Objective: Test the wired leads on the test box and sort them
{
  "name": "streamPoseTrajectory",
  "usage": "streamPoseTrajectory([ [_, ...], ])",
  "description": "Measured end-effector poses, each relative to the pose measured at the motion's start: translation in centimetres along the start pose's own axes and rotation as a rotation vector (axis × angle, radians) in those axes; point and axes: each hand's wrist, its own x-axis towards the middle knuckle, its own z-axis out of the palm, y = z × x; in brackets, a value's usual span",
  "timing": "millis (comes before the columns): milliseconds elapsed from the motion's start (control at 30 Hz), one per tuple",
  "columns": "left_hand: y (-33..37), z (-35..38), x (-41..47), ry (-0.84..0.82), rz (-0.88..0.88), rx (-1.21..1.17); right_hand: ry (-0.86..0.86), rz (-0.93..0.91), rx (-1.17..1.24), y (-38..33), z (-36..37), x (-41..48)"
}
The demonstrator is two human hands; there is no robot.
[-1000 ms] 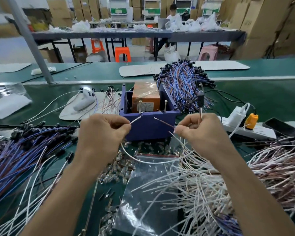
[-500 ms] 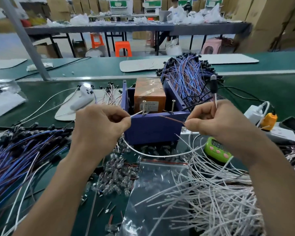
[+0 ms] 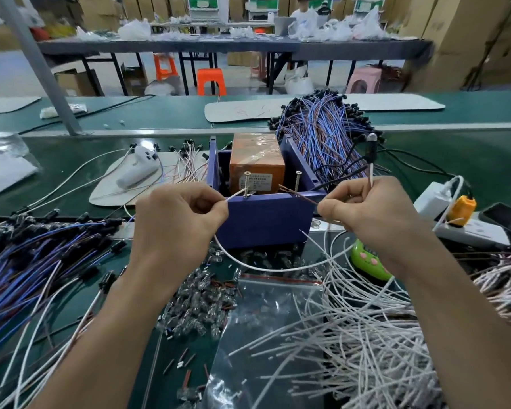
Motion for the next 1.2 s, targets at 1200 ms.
streamPoseTrajectory([
  [1200, 7.2, -0.9, -2.2, -0.541, 0.040, -0.171, -0.417, 0.053, 0.345, -3.0, -3.8, -6.9],
])
